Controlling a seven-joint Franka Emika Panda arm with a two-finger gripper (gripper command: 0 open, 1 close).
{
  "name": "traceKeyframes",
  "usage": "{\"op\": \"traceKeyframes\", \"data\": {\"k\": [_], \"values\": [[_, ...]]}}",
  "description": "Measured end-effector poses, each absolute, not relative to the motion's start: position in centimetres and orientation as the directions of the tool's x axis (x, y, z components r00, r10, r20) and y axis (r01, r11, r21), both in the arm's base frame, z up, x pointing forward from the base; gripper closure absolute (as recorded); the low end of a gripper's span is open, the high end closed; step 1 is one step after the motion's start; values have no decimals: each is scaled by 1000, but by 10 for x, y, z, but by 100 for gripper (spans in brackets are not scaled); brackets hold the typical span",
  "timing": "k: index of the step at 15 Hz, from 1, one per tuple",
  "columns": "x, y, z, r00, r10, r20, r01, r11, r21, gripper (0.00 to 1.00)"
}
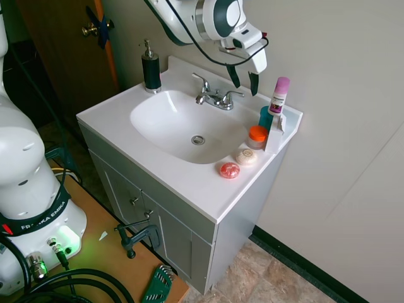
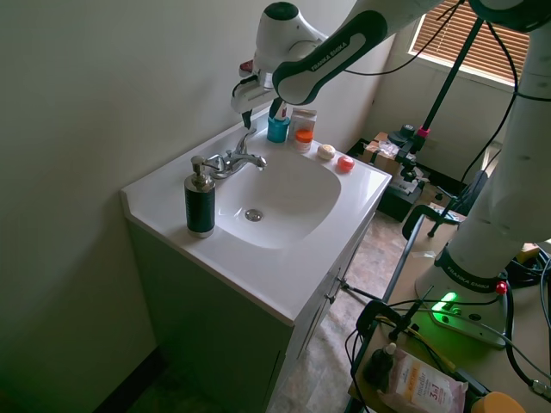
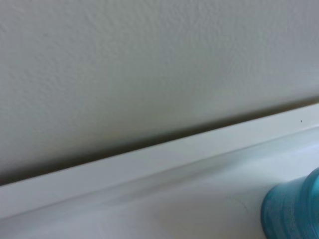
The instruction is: Turn on the cold water
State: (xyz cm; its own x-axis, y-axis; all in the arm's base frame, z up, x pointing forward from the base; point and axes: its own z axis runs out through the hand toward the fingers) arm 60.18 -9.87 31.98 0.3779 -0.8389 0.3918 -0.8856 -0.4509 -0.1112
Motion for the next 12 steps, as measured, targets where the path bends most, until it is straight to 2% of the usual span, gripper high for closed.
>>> {"op": "traceKeyframes", "data": {"k": [4,8,12], "values": [[597,-112,302,370,-843,391,-894,-437,-98,0],[569,-105,277,386,-860,335,-901,-430,-65,0],[520,-76,299,430,-872,236,-882,-461,-99,0]]}}
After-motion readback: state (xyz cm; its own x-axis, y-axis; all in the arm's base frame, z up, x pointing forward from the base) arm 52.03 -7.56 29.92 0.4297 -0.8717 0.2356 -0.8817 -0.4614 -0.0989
